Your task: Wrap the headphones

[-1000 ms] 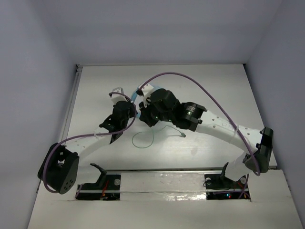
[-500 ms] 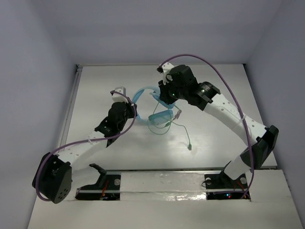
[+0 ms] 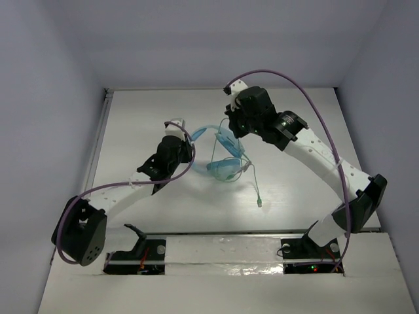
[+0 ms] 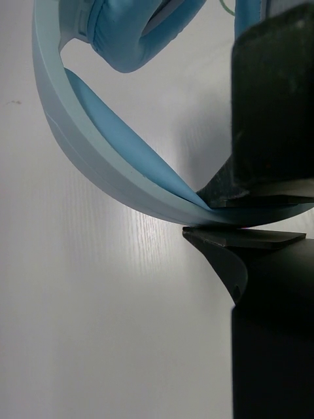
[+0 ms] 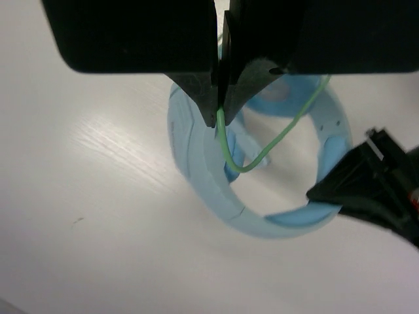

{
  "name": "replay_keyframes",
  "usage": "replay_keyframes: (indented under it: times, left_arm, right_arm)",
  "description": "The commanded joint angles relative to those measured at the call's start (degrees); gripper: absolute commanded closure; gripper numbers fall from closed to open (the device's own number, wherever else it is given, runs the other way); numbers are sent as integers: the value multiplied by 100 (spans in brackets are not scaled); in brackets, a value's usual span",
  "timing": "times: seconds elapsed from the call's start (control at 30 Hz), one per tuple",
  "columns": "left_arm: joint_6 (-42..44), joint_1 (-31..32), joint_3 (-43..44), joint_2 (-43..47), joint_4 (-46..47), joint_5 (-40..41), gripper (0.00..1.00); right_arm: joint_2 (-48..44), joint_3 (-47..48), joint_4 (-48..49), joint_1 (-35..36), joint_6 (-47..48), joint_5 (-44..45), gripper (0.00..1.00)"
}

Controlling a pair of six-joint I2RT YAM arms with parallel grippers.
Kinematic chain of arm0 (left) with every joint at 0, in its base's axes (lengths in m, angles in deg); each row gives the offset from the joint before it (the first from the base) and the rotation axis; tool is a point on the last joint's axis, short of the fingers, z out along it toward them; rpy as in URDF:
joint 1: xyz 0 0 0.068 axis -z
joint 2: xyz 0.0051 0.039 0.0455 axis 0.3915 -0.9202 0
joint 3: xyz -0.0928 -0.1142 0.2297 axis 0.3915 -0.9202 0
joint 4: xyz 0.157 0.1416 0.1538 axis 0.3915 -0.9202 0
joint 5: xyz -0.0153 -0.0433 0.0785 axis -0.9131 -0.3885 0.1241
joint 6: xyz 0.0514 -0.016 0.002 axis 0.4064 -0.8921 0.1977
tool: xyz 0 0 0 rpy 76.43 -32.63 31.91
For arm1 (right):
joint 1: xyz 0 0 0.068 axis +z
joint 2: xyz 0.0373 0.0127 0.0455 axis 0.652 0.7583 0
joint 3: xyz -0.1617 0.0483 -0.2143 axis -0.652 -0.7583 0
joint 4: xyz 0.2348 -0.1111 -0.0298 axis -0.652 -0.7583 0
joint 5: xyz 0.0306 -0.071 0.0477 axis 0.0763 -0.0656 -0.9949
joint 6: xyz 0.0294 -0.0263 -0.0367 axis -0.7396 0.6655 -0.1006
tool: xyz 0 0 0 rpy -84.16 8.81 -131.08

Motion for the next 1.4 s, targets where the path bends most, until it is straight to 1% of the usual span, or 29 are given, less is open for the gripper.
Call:
replay_keyframes:
  times: [0.0, 0.07, 0.17, 0.23, 0.3, 0.33, 0.37, 0.43, 0.47, 0.5, 0.53, 0.57, 0.6, 0.63, 0.73, 0.77, 0.83, 0.9, 1.03, 1.07, 1.1, 1.13, 1.23, 1.3, 1.37]
  left_arm:
    - [-67, 67, 333, 91, 528, -737, 100]
    - [-58, 120, 342, 222, 467, -746, 100]
    - [-93, 120, 377, 363, 352, -851, 100]
    - [-137, 120, 386, 398, 379, -1114, 100]
    - [-154, 120, 430, 434, 396, -1177, 100]
    - [-137, 120, 465, 442, 405, -1377, 100]
    - [-128, 120, 509, 416, 388, -1466, 100]
    - [-119, 120, 579, 399, 440, -1905, 100]
    - [-128, 120, 606, 338, 466, -2063, 100]
    - [-163, 120, 641, 294, 371, -2056, 100]
    - [-242, 120, 676, 267, 309, -1873, 100]
    - [-329, 120, 659, 267, 300, -1749, 100]
    - [-391, 120, 641, 267, 300, -1496, 100]
    - [-453, 120, 650, 249, 291, -1415, 100]
    - [-550, 120, 825, 83, 203, -1414, 100]
    - [-541, 120, 869, -40, 203, -1449, 100]
    - [-506, 120, 966, -190, 291, -1651, 100]
    - [-497, 120, 1036, -348, 378, -1852, 100]
    - [-533, 120, 914, -270, 809, -2248, 100]
    - [-524, 120, 896, -165, 844, -2336, 100]
    - [-515, 120, 870, -120, 845, -2363, 100]
    - [-497, 120, 791, -42, 853, -2398, 100]
    - [-427, 120, 624, 240, 845, -2583, 100]
    - [-366, 120, 554, 459, 810, -2540, 100]
    - [-339, 181, 396, 713, 862, -2452, 100]
  right_arm:
    - [232, 445, 417, -60, 159, 1069, 100]
    - [355, 541, 443, -226, 273, 1656, 100]
    - [356, 419, 662, -402, 309, 1879, 100]
    - [190, 121, 951, -464, 318, 2029, 100]
    - [145, 49, 962, -517, 318, 1767, 94]
    - [136, 40, 988, -517, 309, 1644, 92]
    - [136, 23, 1040, -517, 291, 1582, 91]
    - [162, 23, 1015, -517, 318, 1660, 91]
    - [258, 214, 919, -517, 318, 1617, 93]
    - [276, 321, 813, -517, 292, 1399, 95]
    - [276, 374, 673, -517, 300, 1101, 95]
    - [111, 383, 646, -517, 309, 628, 98]
    - [14, 340, 628, -517, 204, 553, 99]
    - [-127, 235, 671, -517, 134, 509, 100]
    - [-812, -415, 916, -333, 45, 123, 100]
    - [-961, -538, 944, -106, 71, 78, 100]
    - [-1174, -602, 822, 97, 203, 78, 100]
    - [-1078, -426, 576, 335, 273, 174, 100]
    - [-596, -268, 453, 336, 300, 788, 100]
    - [-524, -276, 461, 336, 274, 1121, 100]
    - [-489, -320, 539, 336, 274, 1228, 100]
    - [-488, -381, 731, 336, 282, 1273, 100]
    - [-453, -382, 900, 283, 282, 1404, 100]
    - [-200, -76, 664, 283, 300, 1606, 100]
    - [-163, -21, 548, 283, 291, 1677, 100]
